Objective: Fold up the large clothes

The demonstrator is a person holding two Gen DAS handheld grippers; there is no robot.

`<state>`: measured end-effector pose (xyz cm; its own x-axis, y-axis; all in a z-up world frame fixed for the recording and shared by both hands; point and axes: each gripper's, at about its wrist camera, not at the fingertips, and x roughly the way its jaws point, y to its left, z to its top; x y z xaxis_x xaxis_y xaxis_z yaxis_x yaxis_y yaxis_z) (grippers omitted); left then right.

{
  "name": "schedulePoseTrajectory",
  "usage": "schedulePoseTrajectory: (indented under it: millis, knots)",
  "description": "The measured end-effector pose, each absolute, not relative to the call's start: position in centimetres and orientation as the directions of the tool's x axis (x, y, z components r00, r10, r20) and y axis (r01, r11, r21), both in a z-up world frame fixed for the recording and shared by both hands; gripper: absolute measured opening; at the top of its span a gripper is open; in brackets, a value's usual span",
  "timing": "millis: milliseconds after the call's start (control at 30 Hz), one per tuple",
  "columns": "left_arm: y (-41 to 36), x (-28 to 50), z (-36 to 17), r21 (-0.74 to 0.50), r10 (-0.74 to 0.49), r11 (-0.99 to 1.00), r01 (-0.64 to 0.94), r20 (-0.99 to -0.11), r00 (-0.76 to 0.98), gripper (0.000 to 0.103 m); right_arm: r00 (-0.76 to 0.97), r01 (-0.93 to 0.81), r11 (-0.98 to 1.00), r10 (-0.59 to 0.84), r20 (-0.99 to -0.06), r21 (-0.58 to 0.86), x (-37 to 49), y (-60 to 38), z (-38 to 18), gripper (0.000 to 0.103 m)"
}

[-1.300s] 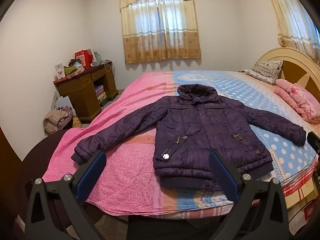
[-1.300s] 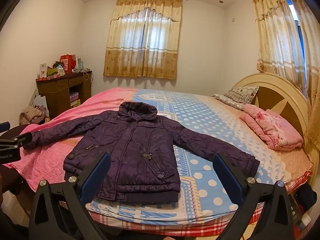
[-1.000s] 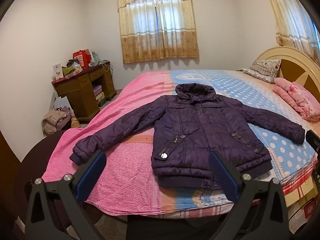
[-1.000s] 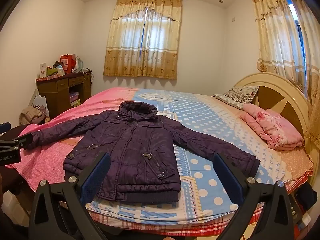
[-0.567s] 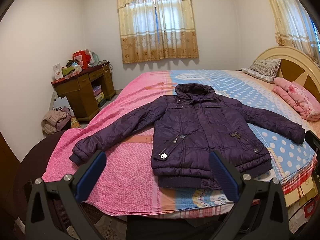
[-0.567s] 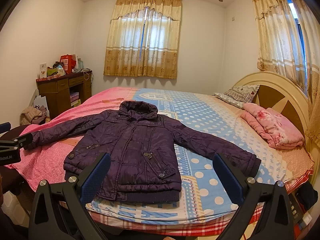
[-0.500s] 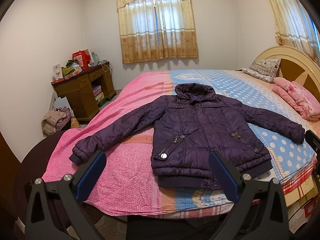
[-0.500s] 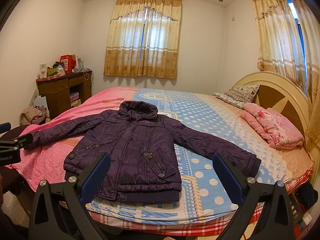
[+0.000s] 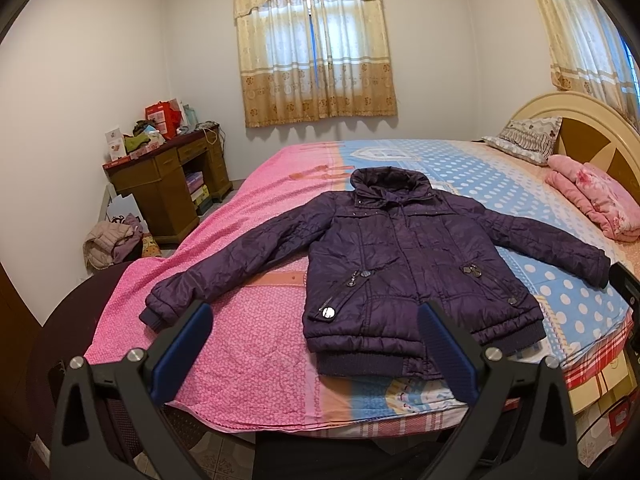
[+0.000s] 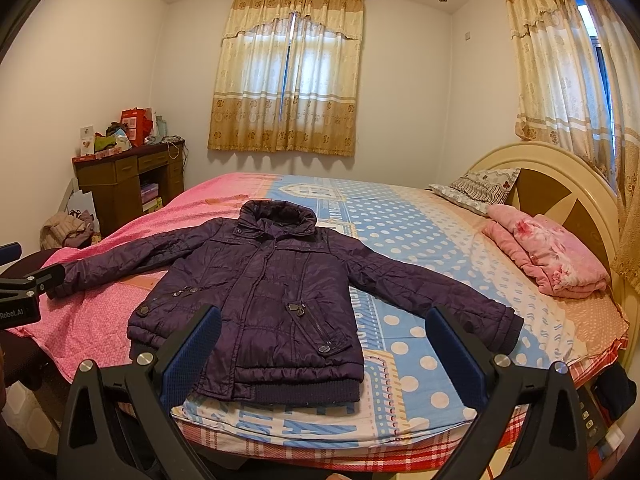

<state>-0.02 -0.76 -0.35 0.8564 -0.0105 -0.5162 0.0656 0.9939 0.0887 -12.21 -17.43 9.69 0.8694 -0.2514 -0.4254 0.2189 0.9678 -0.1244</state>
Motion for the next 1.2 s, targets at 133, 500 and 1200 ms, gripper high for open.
schedulePoseTrajectory:
  millis: [133,500,1200]
  knots:
    - [-0.8,-0.1,-0.4,0.089,-0.011,0.994,0.067,-0.517,0.856,0.103,0.869,0.218,0.968,-0.251,-0.426,-0.124,-12.2,-17.4,9.7,0.102]
    - [-0.6,0.1,-0.5,0.089,-0.013,0.994,0.069,-0.519,0.855,0.103,0.868,0.214,0.969,-0.246,-0.432,-0.122,-12.1,-17.3,9.3,0.102]
    - [-0.5,0.1,-0.5,0.087,-0.014,0.994,0.070,-0.521,0.854,0.103,0.867,0.210,0.971,-0.240,-0.436,-0.118,-11.9,-17.3,8.6,0.102]
